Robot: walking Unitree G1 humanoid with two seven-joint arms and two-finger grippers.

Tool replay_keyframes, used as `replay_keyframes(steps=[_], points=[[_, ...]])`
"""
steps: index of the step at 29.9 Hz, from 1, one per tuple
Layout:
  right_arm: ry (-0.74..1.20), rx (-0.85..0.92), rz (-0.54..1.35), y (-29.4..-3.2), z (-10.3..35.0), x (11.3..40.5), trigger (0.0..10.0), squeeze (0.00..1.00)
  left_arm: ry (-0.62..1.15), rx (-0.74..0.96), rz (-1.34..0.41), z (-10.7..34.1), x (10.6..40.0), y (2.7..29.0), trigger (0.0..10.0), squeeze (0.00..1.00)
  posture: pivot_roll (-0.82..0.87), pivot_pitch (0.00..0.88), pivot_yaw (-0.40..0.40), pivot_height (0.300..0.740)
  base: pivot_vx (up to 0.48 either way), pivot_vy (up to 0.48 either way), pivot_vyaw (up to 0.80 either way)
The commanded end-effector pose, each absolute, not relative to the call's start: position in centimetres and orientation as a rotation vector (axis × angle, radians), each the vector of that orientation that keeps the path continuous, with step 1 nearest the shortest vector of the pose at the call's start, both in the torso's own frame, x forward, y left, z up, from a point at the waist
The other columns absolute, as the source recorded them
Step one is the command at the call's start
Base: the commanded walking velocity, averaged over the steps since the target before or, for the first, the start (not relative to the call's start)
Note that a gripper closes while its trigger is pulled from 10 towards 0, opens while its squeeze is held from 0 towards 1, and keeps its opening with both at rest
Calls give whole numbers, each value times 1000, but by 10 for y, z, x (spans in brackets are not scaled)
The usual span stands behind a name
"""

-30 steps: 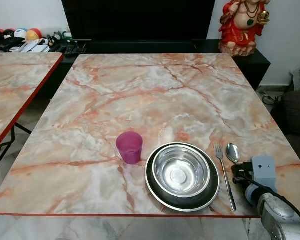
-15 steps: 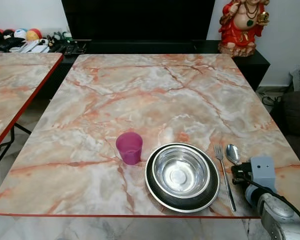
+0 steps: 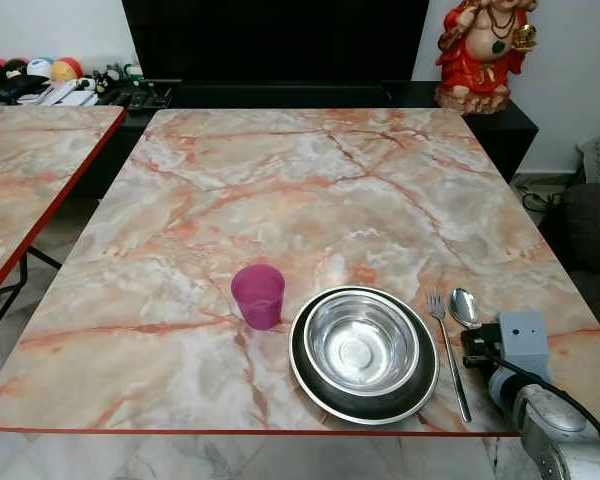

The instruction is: Setting the table

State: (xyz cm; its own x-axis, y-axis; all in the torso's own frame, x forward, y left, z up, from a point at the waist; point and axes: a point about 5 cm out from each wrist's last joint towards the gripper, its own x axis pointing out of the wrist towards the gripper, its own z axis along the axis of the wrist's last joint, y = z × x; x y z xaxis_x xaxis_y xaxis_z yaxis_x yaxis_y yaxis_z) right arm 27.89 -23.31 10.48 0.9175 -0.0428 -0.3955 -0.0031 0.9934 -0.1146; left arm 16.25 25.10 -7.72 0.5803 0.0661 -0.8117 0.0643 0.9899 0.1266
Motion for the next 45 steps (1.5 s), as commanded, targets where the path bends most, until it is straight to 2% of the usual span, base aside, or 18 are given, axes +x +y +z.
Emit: replay_keyframes(steps=[1,15,21,30,37,45], points=[[503,-81,30,-222,86,271,10000,0,999,160,3,-80,154,255,10000,0,-113,134,29,740,0,0,0],[494,-54,28,-218,89,270,10000,0,997,158,0,-81,154,253,10000,0,-113,129,27,740,0,0,0],[397,-77,-58,-229,103,277,10000,0,997,157,0,-81,154,253,10000,0,-114,127,26,740,0,0,0],[321,-71,-95,-231,116,280,10000,0,995,155,1,-80,154,254,10000,0,-112,123,28,740,0,0,0],[160,-137,-203,-247,140,284,10000,0,991,150,4,-80,154,254,10000,0,-112,111,32,740,0,0,0],[53,-113,-208,-247,154,286,10000,0,990,151,5,-80,154,254,10000,0,-118,100,37,740,0,0,0]])
